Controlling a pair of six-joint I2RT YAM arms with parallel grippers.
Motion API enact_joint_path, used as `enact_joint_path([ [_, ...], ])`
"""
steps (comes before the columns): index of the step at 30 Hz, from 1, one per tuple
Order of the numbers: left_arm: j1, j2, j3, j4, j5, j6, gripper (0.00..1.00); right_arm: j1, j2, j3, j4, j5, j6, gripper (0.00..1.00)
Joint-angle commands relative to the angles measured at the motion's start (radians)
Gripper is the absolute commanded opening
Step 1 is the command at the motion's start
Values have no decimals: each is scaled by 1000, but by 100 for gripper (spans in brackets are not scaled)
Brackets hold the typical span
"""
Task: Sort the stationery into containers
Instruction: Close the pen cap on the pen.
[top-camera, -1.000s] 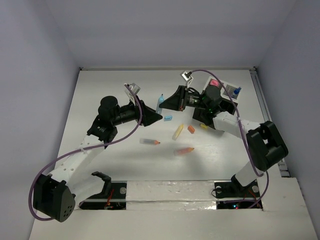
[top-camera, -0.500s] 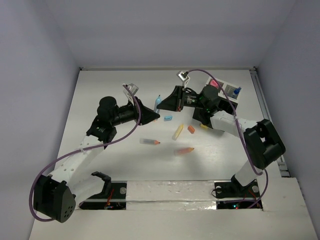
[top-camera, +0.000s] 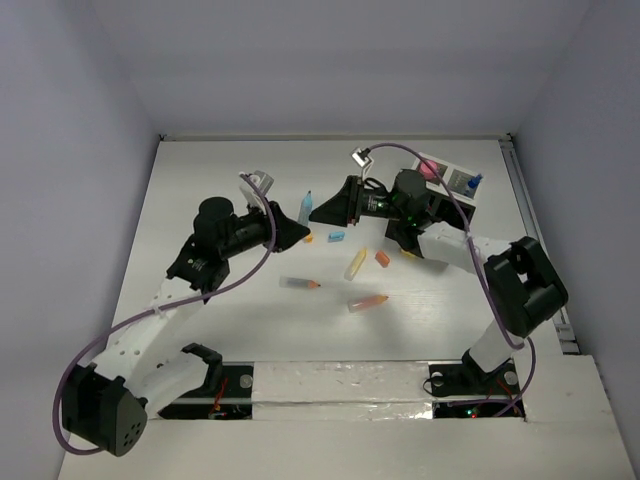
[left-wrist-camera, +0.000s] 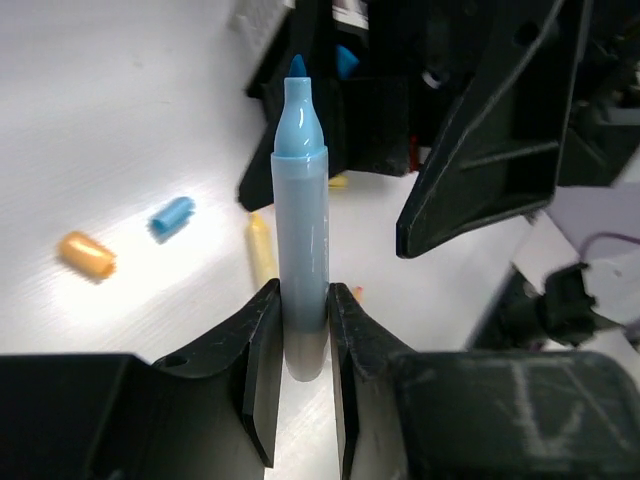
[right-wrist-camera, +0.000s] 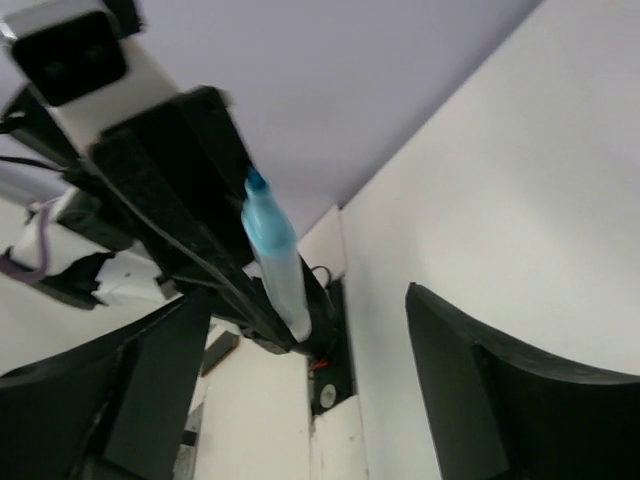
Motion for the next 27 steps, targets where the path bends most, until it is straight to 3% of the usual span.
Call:
enact_joint_path([
  [1,-1,-72,78,-89,-235,89,0,7,-97,27,-227,107,-196,90],
  [4,-1,-114,96,-142,-337,110,0,7,-135,17,-396,238,-304,88],
  [6,-1,-140,98,-150,-369,113,0,7,-157,12,-516,369,-351,82],
  [8,-1,-161,98,-149,-395,118,0,7,-146,18,-639,496,-404,39],
  [10,-1,-169,96,-149,-400,121,0,7,-125,30,-700,557,-437,7],
  [12,-1,-177,92,-149,-391,121,0,7,-85,52,-758,609,-450,4],
  [15,-1,-177,89,-149,-382,127,0,7,-38,75,-802,638,-458,13],
  [16,-1,-177,87,-149,-373,129,0,7,-25,76,-809,640,-454,31],
  [18,-1,-178,82,-149,-363,129,0,7,-4,75,-815,652,-444,50],
  [19,-1,-180,79,-149,-353,129,0,7,16,72,-812,655,-428,64],
  [22,-1,-181,79,-149,-333,127,0,7,47,47,-783,695,-375,80],
  [27,-1,-189,76,-144,-310,122,0,16,111,43,-711,701,-301,82],
])
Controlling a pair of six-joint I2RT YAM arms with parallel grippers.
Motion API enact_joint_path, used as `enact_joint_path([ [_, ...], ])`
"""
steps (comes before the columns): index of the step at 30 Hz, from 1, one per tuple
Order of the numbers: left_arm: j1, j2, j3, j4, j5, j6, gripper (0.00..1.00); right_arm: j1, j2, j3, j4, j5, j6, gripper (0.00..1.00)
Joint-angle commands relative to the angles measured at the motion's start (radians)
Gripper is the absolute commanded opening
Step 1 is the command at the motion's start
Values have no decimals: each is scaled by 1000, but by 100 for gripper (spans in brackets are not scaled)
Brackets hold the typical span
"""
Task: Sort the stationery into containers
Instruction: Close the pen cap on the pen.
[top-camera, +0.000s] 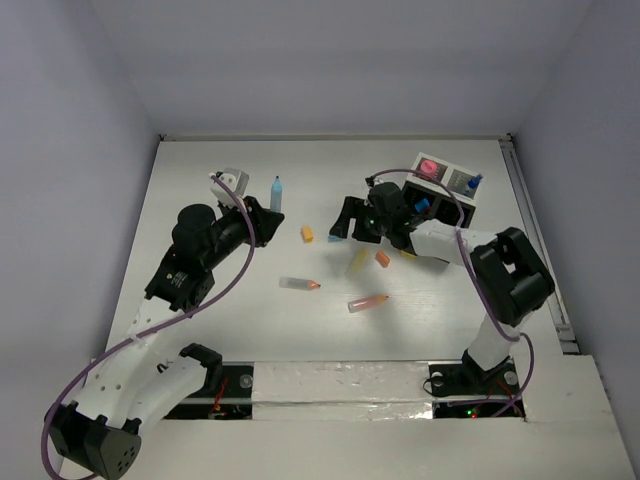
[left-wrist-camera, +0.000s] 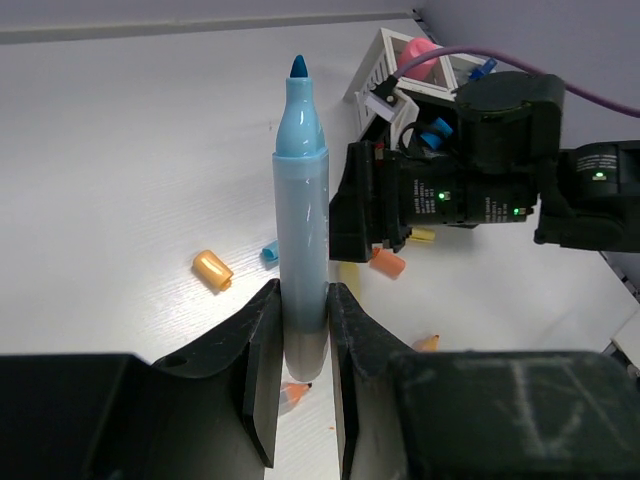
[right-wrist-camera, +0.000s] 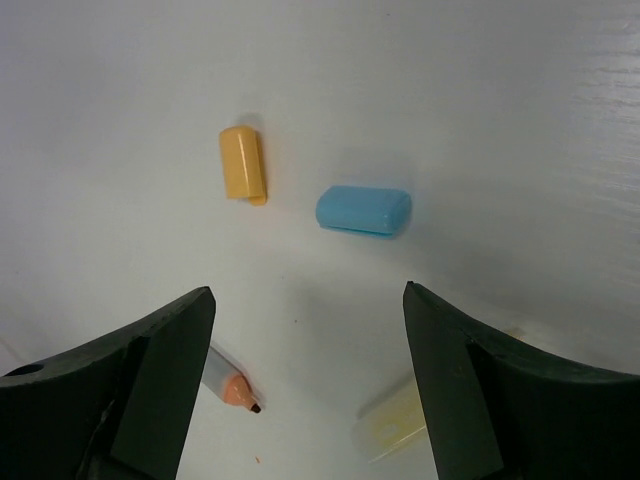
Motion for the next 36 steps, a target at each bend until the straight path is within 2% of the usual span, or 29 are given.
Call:
enact_joint_path([
  [1,-1,-24,17,30,37,6,0,16,41,14,79,36,80,82],
  [16,-1,-27,17,30,45,10,0,16,196,73,182,47,199,79],
  [24,-1,-21,14,30,43,10,0,16,257,169,108,74,154,71],
  [30,-1,-20,16,31,45,10,0,25,271,205,19,102,80,60],
  [36,-1,-23,16,31,46,10,0,68,283,246,-91,157,19,61],
])
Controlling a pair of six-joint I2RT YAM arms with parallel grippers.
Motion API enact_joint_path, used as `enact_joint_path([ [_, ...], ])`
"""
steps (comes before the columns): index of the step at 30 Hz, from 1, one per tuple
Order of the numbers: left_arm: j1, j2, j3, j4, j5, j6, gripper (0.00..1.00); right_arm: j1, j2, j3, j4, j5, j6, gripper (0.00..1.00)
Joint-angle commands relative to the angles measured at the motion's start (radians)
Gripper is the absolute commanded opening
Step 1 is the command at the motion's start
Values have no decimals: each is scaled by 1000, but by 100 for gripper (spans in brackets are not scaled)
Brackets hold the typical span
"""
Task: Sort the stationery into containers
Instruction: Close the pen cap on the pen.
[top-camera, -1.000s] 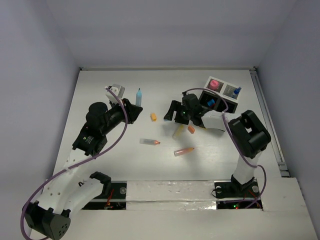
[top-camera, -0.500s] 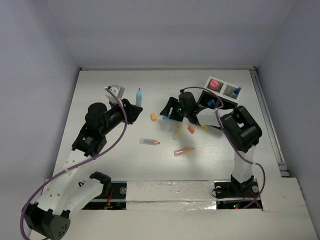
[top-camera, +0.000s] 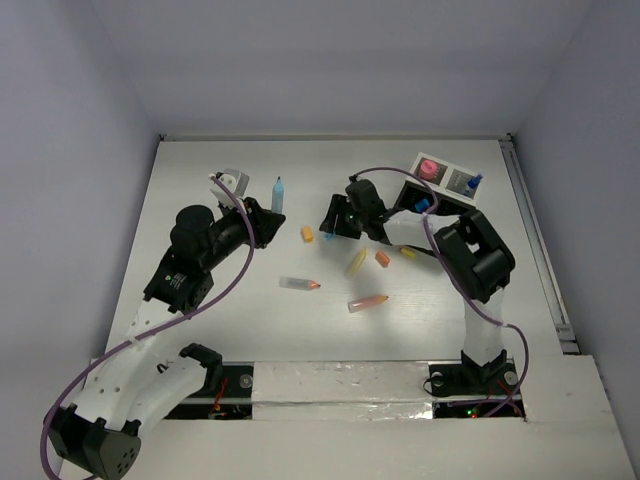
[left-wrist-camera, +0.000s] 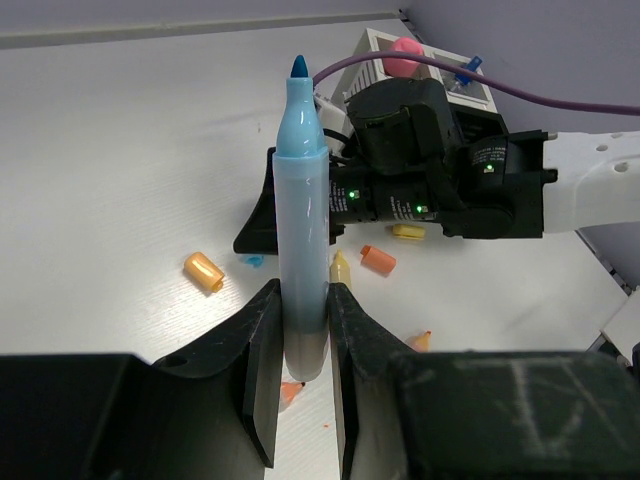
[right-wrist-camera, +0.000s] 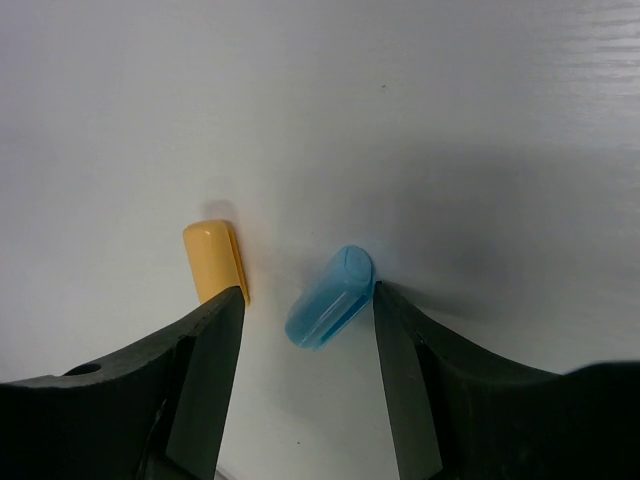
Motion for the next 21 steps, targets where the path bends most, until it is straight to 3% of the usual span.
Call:
enact_joint_path([
  [1,-1,-13,16,32,10,10,0,37,24,51,-108,58,-68,61],
  [9,-1,-22,14,32,12,10,0,58,58,111,-191,141,-92,57],
  [21,-10,-17,13,32,13,11,0,67,93,146,-219,161,-104,40],
])
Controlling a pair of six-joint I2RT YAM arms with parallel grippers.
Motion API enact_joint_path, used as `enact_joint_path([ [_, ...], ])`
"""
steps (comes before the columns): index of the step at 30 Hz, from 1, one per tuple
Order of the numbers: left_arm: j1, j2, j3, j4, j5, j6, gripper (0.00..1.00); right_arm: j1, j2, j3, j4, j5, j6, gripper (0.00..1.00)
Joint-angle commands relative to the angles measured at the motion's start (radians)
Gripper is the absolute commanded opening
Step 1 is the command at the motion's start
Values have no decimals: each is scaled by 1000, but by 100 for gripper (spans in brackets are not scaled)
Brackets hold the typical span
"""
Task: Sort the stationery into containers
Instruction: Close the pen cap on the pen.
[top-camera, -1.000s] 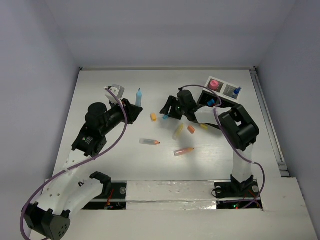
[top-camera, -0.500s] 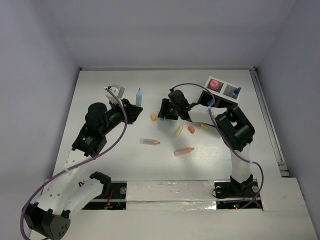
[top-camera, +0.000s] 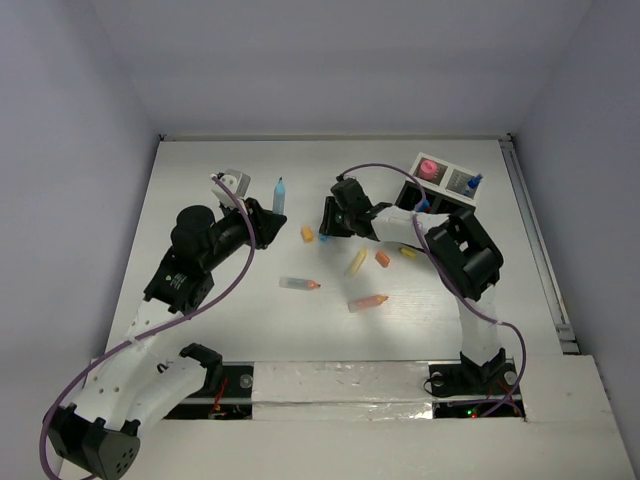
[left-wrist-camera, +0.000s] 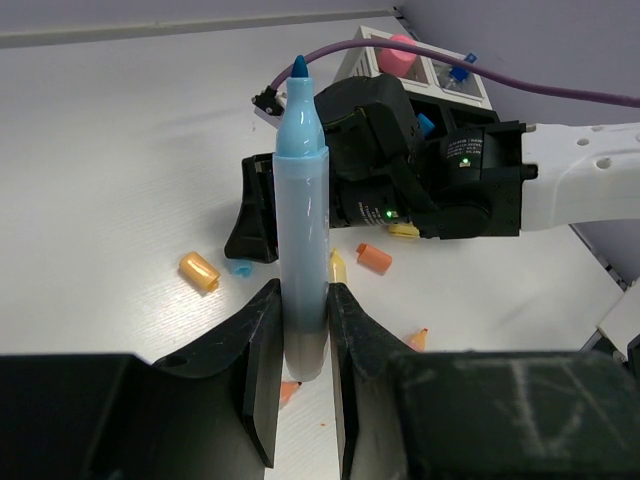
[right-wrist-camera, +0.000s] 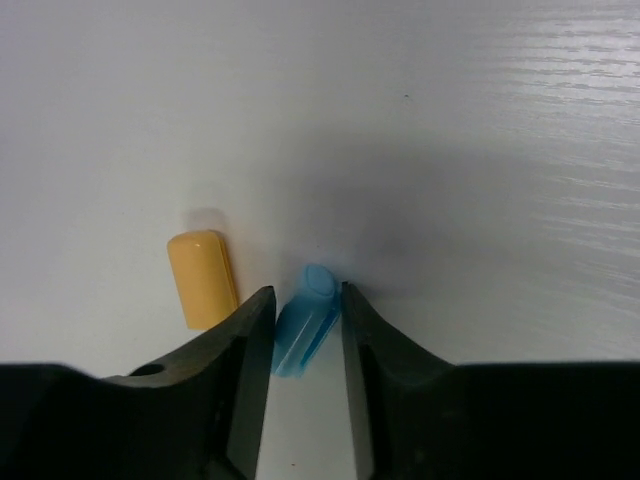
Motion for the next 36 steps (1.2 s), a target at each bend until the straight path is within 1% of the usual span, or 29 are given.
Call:
enact_joint_path([
  [1,-4,-15,13,31,10,11,0,9,31,9,-57,27,-17,34],
  [3,-4,-11,14,31,10,11,0,9,28,5,-48,29,-15,29],
  [4,-4,-9,13,30,10,13,0,9,25,3,-45,27,-13,21],
  [5,-4,-6,13,30,12,13,0,9,22,-3,-42,27,-13,18],
  [6,-13,-3,13,28,10,14,0,9,17,-4,-39,29,-12,12],
  [10,-13,5,13,28,13,14,0,9,-14,-24,-17,41,-9,0],
  [16,-13,29,11,34,41,13,0,9,-98,-73,38,78,-18,0],
  [19,-22,51,9,37,70,13,0,9,-220,-113,81,90,-41,0],
  [21,-22,69,11,39,85,14,0,9,-286,-147,156,98,-50,0],
  [22,-22,75,9,48,105,8,0,9,-320,-164,179,102,-58,0],
  [23,-22,91,3,71,157,0,0,9,-389,-197,203,102,-72,0],
  [24,-22,97,2,82,185,-6,0,9,-420,-214,260,96,-76,0],
  [26,-22,111,-1,100,245,-30,0,9,-480,-242,318,53,-82,0],
  [27,-22,123,-3,121,260,-41,0,9,-533,-266,381,37,-82,0],
  [28,-22,128,-4,132,297,-67,0,9,-558,-280,418,-3,-79,0],
  [30,-22,143,-1,174,338,-98,0,9,-625,-308,505,-32,-75,0],
  [32,-22,149,6,200,384,-128,0,9,-666,-323,555,-82,-69,0],
  [34,-22,157,8,262,420,-193,0,9,-718,-346,622,-89,-63,0],
  [35,-22,164,0,292,459,-220,0,9,-732,-354,641,-92,-55,0],
  [36,-22,167,-4,353,476,-274,0,9,-745,-360,679,-95,-50,0],
])
